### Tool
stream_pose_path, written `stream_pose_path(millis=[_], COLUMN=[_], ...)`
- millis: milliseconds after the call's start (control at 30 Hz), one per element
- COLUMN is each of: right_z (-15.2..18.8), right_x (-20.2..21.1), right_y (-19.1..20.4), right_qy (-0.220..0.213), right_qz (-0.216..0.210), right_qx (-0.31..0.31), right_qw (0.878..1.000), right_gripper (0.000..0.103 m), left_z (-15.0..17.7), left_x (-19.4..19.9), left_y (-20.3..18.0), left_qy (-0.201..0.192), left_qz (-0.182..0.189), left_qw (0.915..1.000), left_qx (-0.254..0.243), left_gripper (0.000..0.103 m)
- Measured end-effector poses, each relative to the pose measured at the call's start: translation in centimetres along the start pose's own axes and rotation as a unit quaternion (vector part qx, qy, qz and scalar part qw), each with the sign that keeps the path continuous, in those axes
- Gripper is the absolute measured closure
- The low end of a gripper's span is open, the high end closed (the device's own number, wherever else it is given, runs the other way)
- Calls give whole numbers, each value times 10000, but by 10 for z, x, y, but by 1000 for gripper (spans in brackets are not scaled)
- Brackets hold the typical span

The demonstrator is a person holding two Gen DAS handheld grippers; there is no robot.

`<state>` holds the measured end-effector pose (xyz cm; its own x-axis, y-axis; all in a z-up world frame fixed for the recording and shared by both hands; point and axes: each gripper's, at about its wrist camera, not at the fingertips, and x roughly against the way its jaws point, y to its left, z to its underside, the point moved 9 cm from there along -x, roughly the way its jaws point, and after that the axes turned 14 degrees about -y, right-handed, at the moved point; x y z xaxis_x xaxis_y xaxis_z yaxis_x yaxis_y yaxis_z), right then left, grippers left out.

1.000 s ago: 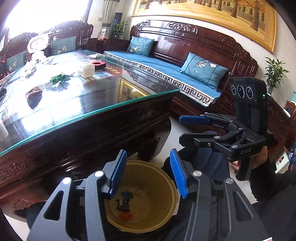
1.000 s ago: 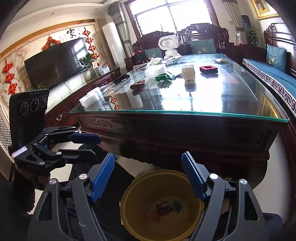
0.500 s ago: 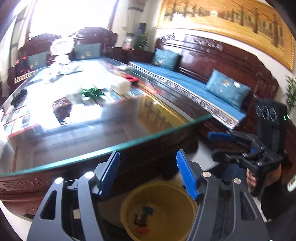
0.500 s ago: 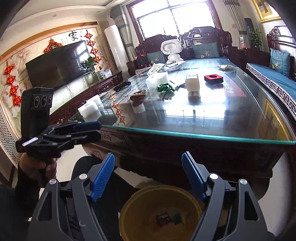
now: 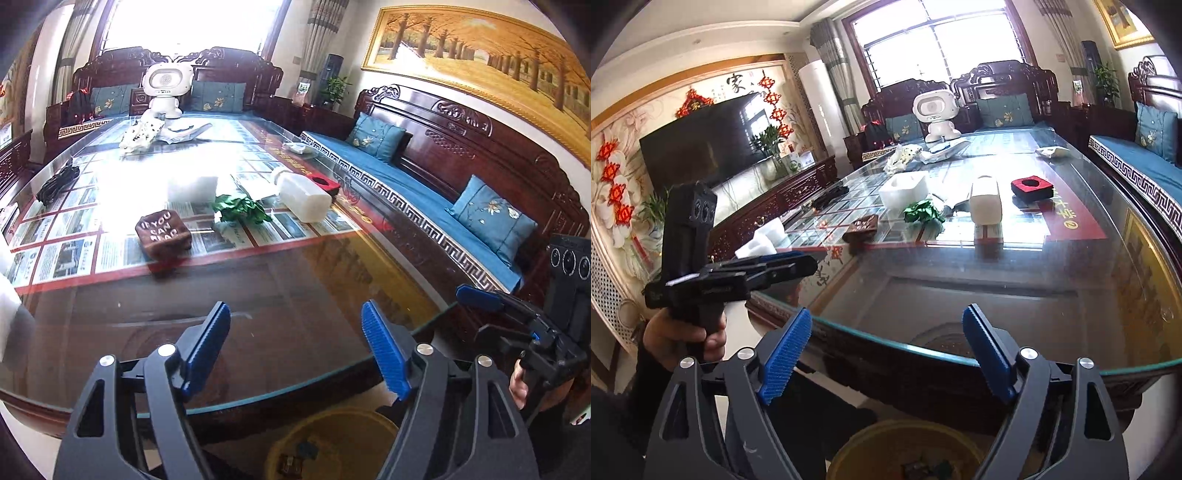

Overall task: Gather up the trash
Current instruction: 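Move left tool toward brown printed cloth while right tool moves toward green plastic, then close left tool on the brown 'IF YOU CAN READ THIS' cloth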

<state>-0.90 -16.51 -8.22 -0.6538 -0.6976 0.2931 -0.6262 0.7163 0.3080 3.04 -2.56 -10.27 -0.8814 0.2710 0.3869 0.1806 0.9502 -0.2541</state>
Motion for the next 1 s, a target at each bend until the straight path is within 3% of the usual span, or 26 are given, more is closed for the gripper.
stream_pose_path(millis=[300,633,1000], right_z=[-12,-2,-6], right_x=[-40,-67,-74], right_y=[-21,-22,-31], right_qy=[119,360,377], right_qz=[-8,-139,-94], right_qx=[-383,-581,-536], right_qw=[9992,9976,9978], right_gripper=[16,16,16], left_z=[-17,-28,-30], left_x=[-38,-85,-122], left_y=[38,111,139], left_qy=[78,282,478], left_qz=[-371,-992,-1259], left_qw=[9993,9940,9899], left_qx=[-34,360,445], left_gripper=[26,26,26])
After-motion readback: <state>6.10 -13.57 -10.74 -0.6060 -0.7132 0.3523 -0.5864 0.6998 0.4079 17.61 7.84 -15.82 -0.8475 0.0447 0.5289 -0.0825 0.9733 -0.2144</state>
